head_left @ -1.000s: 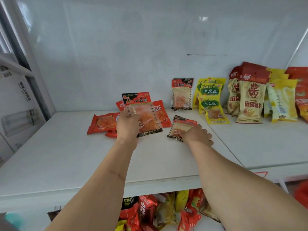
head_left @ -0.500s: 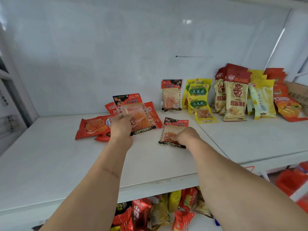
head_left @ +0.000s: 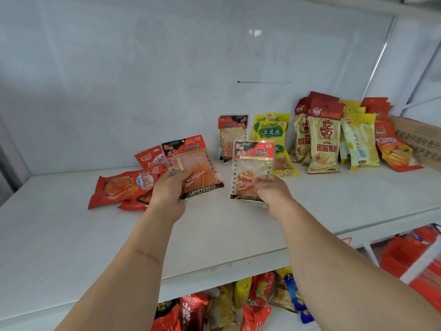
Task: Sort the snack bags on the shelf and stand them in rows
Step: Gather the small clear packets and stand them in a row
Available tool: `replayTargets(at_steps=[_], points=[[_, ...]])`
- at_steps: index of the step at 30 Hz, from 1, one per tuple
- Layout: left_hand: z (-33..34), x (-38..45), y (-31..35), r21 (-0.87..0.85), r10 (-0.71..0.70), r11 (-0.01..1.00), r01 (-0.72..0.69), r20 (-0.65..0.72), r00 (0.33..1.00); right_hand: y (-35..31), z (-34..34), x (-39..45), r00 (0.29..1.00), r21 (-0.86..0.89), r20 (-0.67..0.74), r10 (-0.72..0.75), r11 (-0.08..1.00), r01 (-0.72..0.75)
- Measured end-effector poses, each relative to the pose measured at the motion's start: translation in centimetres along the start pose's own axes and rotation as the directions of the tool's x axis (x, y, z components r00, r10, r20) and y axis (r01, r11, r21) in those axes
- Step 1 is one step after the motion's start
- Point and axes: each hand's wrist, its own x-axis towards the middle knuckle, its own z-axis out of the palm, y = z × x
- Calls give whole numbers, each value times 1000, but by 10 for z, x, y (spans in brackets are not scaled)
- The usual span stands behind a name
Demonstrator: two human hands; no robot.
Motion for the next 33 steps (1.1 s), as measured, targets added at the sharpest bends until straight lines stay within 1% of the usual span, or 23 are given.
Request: replayTargets(at_steps=[4, 7, 9, 12, 14, 18, 23, 25, 29, 33], points=[[12, 0, -4, -22, 3, 1000, -2, 53, 999, 1, -9, 16, 999, 93, 11, -46, 995, 45], [21, 6, -8, 44, 45, 998, -47, 60, 997, -2, -14, 35, 996, 163, 45, -82, 984, 74], [26, 13, -11, 126, 74, 989, -79, 41, 996, -5, -14, 52, 991, 207, 70, -117, 973, 101], [34, 21, -15, 224, 105, 969, -103, 6, 994, -12, -14, 76, 976, 205, 133, -171, 968, 142], [43, 26, -18, 225, 123, 968, -112, -35, 992, -15, -14, 92, 965, 200, 188, -185, 969, 147], [61, 32, -23, 211, 175, 966, -147, -119, 977, -22, -8, 121, 945, 109, 259, -198, 979, 175], [78, 37, -32, 271, 217, 948, -165, -173, 961, -23, 6, 149, 894, 239, 382, -234, 960, 149], [85, 42, -34, 296, 222, 941, -160, -187, 957, -21, 13, 160, 892, 277, 384, -239, 951, 135], [93, 55, -36, 319, 225, 935, -153, -201, 953, -14, 27, 183, 908, 318, 344, -240, 940, 128], [98, 66, -40, 311, 197, 942, -128, -202, 959, -7, 42, 198, 938, 281, 263, -227, 948, 150]])
